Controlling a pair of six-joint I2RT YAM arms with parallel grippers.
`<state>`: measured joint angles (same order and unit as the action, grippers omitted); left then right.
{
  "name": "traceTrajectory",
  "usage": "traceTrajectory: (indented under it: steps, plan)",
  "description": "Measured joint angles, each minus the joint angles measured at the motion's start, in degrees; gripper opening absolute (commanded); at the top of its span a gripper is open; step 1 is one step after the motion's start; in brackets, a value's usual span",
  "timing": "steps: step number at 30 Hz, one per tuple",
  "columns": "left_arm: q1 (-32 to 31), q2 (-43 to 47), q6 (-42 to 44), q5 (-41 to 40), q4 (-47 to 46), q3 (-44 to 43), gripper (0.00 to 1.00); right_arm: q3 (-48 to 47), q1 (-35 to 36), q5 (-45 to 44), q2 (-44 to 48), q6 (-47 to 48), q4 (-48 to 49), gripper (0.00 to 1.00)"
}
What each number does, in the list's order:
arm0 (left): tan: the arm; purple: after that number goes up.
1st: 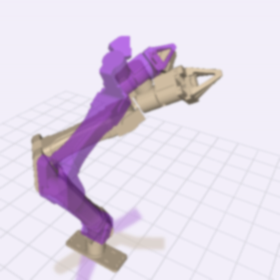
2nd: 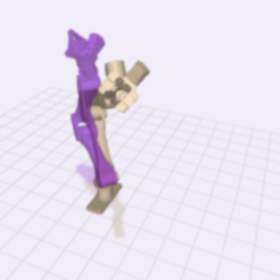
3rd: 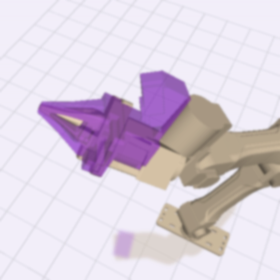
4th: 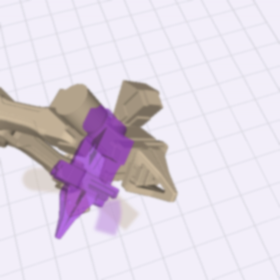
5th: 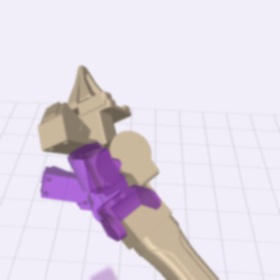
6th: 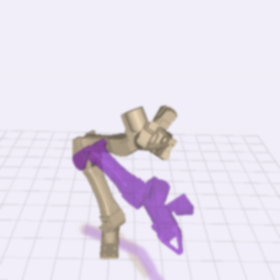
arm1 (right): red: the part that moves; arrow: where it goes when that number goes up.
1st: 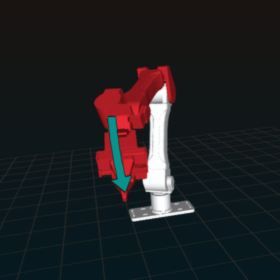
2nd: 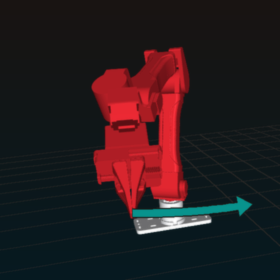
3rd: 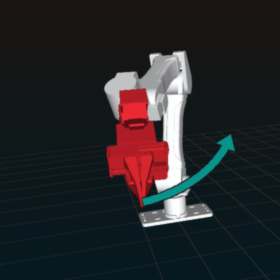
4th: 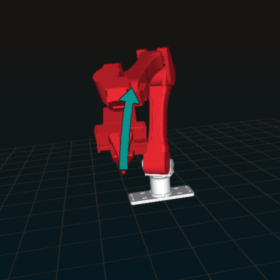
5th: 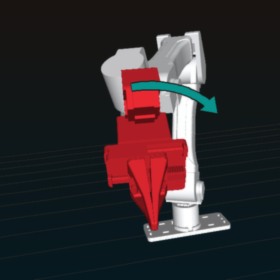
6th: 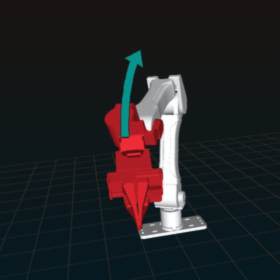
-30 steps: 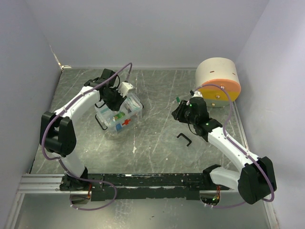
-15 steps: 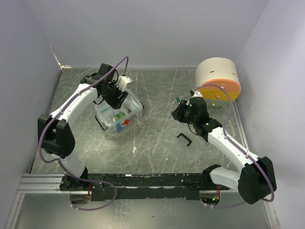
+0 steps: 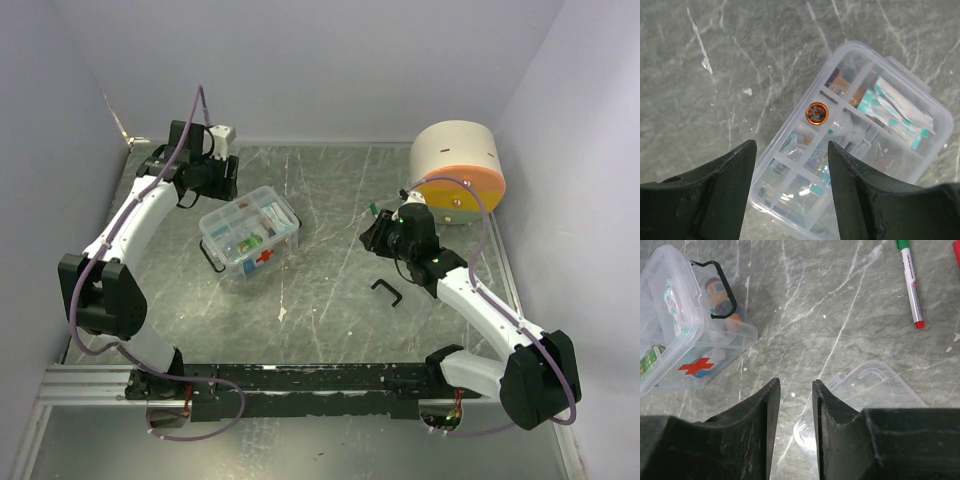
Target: Organize the medicine kit
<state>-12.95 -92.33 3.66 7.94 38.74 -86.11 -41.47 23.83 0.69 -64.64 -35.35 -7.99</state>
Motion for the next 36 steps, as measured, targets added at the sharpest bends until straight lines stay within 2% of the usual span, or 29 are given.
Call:
traceTrajectory:
  steps: [6, 14, 24, 32, 36]
  plan:
    - [4.3, -3.9, -7.5, 1.4, -1.7, 1.8, 0.69, 0.0, 0.0, 0.0, 0.7, -0.3, 0.0, 0.33]
    - [11.8, -5.9, -13.6, 8.0, -2.7, 6.6, 0.68, 0.5, 0.0, -0.3, 2.4, -0.9, 0.0, 0.33]
    - [12.1, 4.7, -21.5, 14.0, -9.0, 20.7, 0.65, 0.7, 0.0, -1.3, 2.4, -0.9, -0.1, 0.33]
    - [12.0, 12.5, -25.4, 19.8, -12.1, 27.6, 0.59, 0.7, 0.0, -3.2, 1.2, 0.2, -1.1, 0.33]
    - [12.0, 14.5, -25.8, 21.5, -13.4, 31.0, 0.6, -0.7, 0.0, -5.7, -2.1, 2.4, -4.9, 0.35]
